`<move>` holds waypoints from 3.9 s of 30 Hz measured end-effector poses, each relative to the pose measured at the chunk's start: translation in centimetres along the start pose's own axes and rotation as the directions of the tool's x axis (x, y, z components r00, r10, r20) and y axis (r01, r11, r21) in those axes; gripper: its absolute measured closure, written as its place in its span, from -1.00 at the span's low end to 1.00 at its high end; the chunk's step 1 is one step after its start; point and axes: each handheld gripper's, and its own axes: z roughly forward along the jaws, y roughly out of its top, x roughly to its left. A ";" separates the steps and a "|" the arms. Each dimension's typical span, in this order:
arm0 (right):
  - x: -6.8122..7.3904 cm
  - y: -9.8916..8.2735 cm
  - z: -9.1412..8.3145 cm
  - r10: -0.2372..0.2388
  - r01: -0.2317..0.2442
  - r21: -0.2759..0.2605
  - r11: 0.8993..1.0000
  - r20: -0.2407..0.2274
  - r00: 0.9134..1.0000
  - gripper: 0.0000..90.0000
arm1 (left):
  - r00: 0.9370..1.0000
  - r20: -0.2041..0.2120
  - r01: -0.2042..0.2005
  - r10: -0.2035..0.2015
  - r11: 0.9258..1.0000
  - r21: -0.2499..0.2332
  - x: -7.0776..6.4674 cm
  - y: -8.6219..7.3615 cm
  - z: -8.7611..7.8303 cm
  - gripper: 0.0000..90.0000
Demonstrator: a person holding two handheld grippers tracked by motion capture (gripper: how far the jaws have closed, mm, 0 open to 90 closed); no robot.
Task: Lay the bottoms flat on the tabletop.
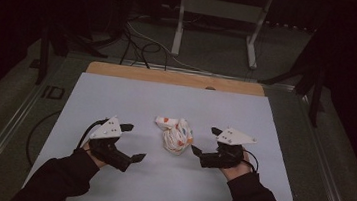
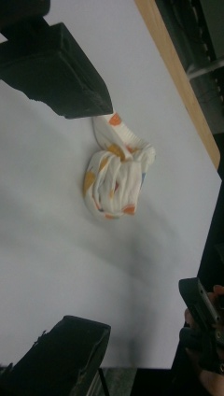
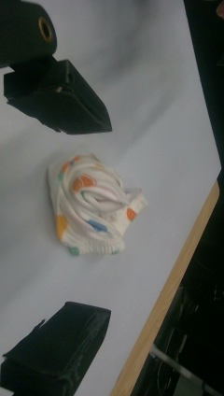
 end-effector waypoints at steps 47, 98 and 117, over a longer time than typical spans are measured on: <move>1.2 -4.5 9.0 0.195 -0.197 0.276 0.941 0.035 0.980 0.13 | 0.994 0.066 0.071 -0.091 0.962 0.263 3.5 1.6 15.2 0.44; -0.9 -6.1 3.2 0.093 -0.092 0.327 0.940 0.014 0.996 0.99 | 0.981 -0.043 0.194 -0.190 0.942 0.273 -0.5 -5.8 2.5 0.91; 0.1 -7.1 1.9 0.098 -0.089 0.341 0.936 -0.009 0.995 0.99 | 0.976 -0.002 0.206 -0.216 0.931 0.301 -2.9 -7.2 2.0 0.91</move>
